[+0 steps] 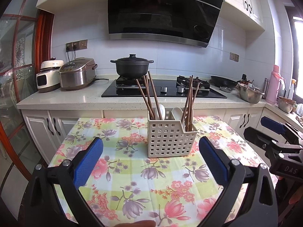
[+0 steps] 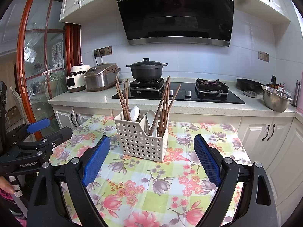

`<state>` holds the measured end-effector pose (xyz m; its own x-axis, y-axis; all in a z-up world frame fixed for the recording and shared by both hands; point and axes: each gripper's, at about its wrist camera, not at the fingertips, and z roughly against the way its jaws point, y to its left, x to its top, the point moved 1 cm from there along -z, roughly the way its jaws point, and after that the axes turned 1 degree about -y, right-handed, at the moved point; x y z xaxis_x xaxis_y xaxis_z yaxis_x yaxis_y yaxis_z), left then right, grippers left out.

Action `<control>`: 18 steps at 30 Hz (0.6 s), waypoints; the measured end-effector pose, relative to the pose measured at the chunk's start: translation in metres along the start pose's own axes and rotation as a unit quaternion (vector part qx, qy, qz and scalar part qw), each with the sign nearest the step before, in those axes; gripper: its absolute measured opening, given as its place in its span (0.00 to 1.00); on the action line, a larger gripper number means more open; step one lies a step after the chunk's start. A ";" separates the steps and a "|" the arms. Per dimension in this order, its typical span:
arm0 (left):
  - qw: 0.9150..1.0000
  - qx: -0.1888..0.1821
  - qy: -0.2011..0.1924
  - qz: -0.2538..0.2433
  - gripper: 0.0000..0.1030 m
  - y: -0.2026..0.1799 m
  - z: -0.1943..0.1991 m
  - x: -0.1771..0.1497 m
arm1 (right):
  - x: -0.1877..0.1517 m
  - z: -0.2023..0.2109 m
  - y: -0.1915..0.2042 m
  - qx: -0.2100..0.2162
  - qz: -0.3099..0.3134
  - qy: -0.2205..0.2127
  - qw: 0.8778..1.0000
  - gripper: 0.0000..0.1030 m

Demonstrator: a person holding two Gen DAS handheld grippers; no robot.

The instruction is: Organize utensils

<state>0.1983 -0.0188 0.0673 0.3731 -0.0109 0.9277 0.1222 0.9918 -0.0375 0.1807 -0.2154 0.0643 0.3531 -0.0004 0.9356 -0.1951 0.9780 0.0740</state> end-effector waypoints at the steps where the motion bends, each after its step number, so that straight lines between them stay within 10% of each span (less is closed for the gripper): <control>1: 1.000 0.001 0.000 0.000 0.95 0.000 0.000 0.000 | 0.000 0.000 0.000 0.000 0.000 0.000 1.000 0.82; 18: 1.000 -0.002 0.006 0.011 0.95 0.006 -0.004 -0.001 | -0.002 0.000 0.003 0.001 0.001 0.002 1.000 0.82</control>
<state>0.2018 -0.0135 0.0643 0.3860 0.0091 0.9225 0.1171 0.9914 -0.0588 0.1798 -0.2128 0.0625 0.3568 0.0028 0.9342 -0.1986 0.9774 0.0729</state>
